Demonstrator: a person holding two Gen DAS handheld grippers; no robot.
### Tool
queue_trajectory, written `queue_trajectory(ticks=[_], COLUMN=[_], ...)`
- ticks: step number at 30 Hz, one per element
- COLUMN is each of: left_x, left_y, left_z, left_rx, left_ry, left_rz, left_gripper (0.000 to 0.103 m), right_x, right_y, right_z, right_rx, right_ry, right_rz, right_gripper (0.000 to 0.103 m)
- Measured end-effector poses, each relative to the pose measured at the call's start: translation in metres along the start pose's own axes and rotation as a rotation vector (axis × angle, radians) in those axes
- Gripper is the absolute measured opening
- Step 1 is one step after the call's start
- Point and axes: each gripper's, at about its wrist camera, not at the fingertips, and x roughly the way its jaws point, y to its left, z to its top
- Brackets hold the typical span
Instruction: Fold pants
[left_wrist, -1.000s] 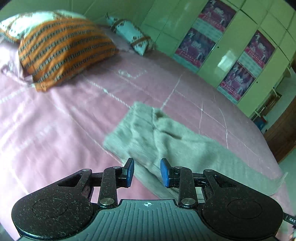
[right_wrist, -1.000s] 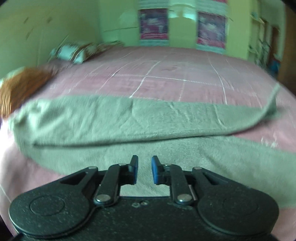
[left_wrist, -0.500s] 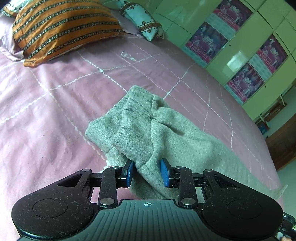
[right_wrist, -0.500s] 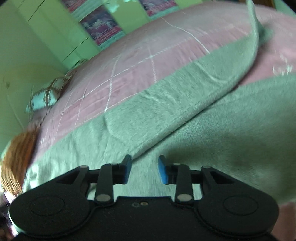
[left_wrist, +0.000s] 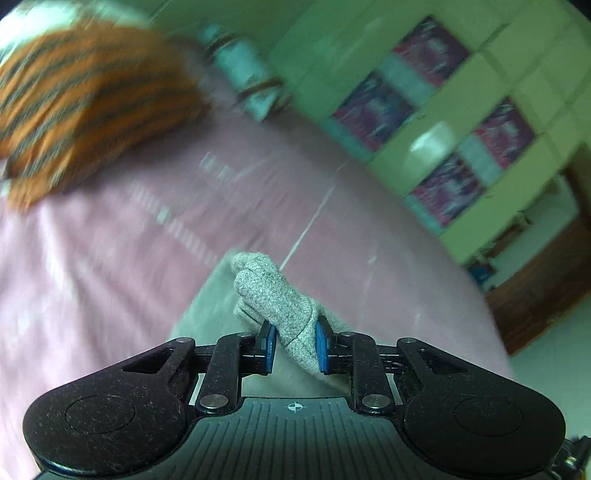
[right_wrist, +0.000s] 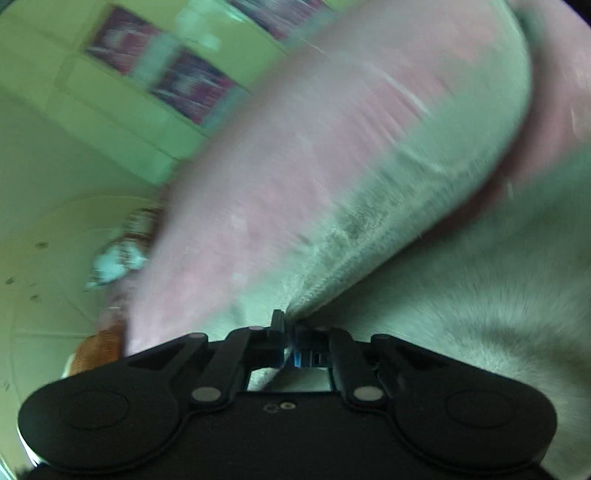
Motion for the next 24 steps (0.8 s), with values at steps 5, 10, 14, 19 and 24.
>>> queue_trajectory(ticks=[5,10,14,19,24], left_x=[0.034,0.028,0.024,0.025,0.018], left_y=[0.033,0.041,0.022,0.027,0.023], left_z=[-0.034,-0.043,-0.035,-0.046,-0.053], left_rx=[0.102,0.067,0.120,0.192,0.224], left_ry=[0.204,0.177,0.158,0.191,0.157], left_rz=[0.156,0.121,0.110,0.156,0.173], left_gripper=[0.022,0.022,0.022,0.022,0.022], right_x=[-0.048,-0.024,-0.031,-0.048,-0.019], right_y=[0.021,-0.018,0.002,0.017,-0.015], right_z=[-0.059,-0.096,-0.093,-0.072,-0.089], right_rx=[-0.215,-0.113,-0.174,-0.173,-0.117], right_ry=[-0.007,0.125,0.106,0.043,0.133], right_rz=[-0.011,-0.112,-0.129,-0.084,-0.153], right_gripper=[0.000,0.000,0.000,0.000,0.000])
